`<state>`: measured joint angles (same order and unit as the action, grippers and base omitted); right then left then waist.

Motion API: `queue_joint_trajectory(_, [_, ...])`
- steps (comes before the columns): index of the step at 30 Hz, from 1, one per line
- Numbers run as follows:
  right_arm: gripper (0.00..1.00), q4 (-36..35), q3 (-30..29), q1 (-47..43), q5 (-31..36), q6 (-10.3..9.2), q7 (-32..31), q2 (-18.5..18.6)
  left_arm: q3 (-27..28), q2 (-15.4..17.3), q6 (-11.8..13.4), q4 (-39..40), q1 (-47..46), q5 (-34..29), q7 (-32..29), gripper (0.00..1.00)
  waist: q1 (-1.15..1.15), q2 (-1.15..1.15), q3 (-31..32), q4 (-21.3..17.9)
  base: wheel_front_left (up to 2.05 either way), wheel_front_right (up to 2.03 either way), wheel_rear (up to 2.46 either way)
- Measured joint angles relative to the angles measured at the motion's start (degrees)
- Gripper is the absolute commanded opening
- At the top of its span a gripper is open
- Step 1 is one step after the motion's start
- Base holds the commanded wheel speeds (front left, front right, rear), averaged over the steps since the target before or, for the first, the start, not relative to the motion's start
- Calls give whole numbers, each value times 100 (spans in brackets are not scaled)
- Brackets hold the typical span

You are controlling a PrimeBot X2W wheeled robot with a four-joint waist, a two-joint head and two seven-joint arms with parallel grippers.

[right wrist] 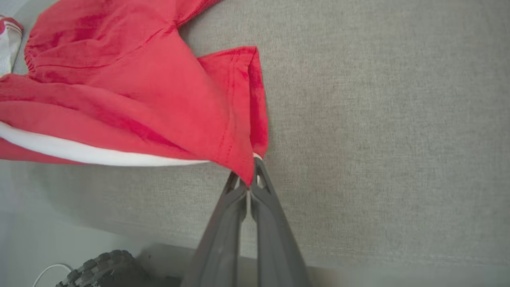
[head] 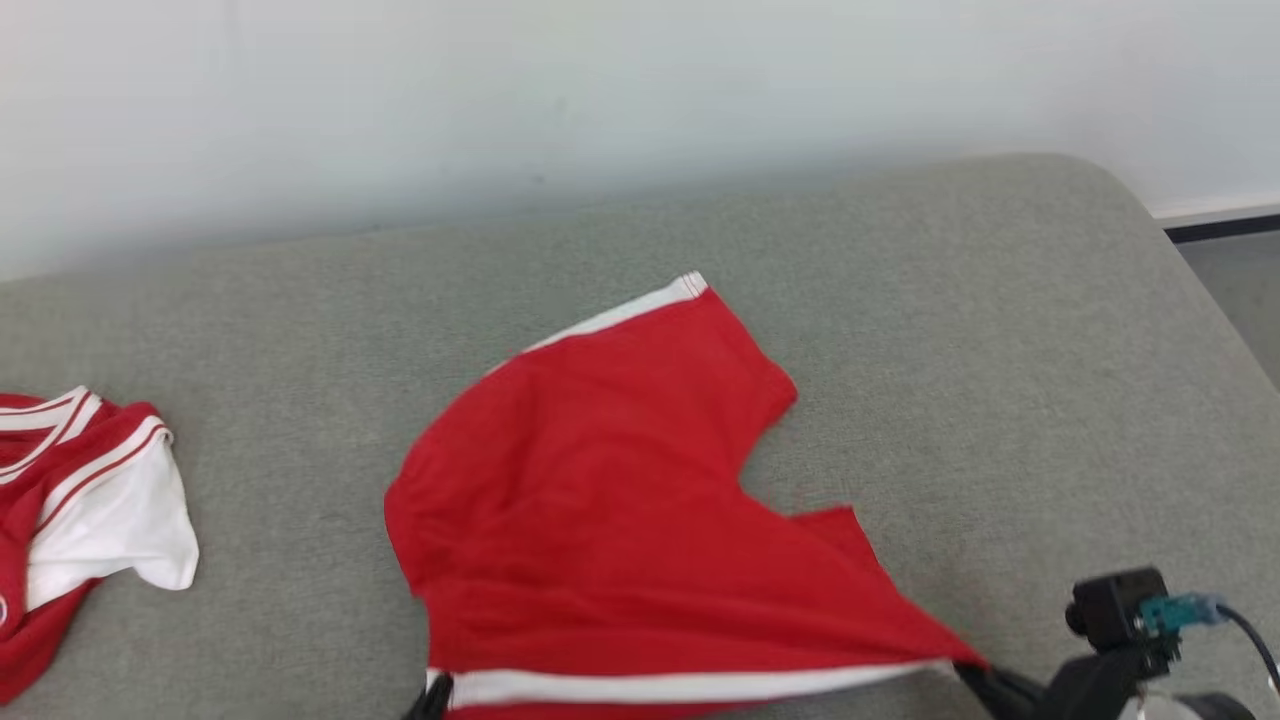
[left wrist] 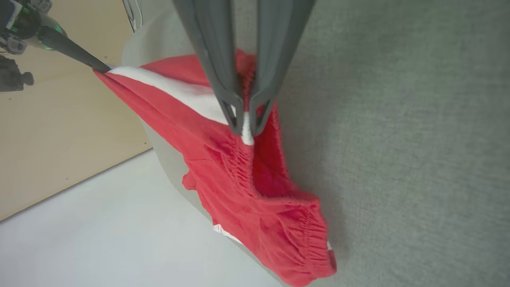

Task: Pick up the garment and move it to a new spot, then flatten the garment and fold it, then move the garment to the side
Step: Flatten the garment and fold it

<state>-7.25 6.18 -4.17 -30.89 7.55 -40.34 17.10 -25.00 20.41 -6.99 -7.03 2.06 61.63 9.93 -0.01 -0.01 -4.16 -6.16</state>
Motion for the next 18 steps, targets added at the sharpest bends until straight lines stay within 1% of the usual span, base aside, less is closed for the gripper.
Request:
queue_joint_trajectory(4, [0, -456, -252, -482, 274, 1, -591, -110, -102, 232, 187, 224, 337, 74, -327, 0, 0, 0, 28, 81, 0, 0, 0])
queue_joint_trajectory(6, [0, -664, -355, -613, 347, 1, -802, -199, -116, 260, 250, 371, 445, 129, -397, 0, 0, 0, 13, 104, 0, 0, 0])
queue_joint_trajectory(8, [0, -844, -443, -637, 402, 1, -862, -320, -71, 256, 298, 495, 473, 190, -401, 0, 1, 1, -3, 125, 0, 0, 0])
queue_joint_trajectory(11, [0, -962, -444, -388, 550, 1, -846, -310, 2, 198, 347, 611, 421, 191, -326, 0, 1, 1, -17, 162, 0, 0, 0])
queue_joint_trajectory(14, [0, -847, -330, 118, 673, 1, -728, -127, 43, 85, 396, 654, 147, 168, -238, 0, 1, 1, -32, 201, 0, 0, 0])
queue_joint_trajectory(15, [0, -847, -330, 118, 673, 1, -728, -127, 43, 85, 396, 654, 147, 168, -238, 0, 1, 1, -32, 201, 0, 0, 0])
queue_joint_trajectory(18, [0, -491, -232, 723, 639, 1, -633, -53, 66, -58, 448, 588, -226, 151, -248, 0, 1, 1, -55, 255, 0, 0, 0])
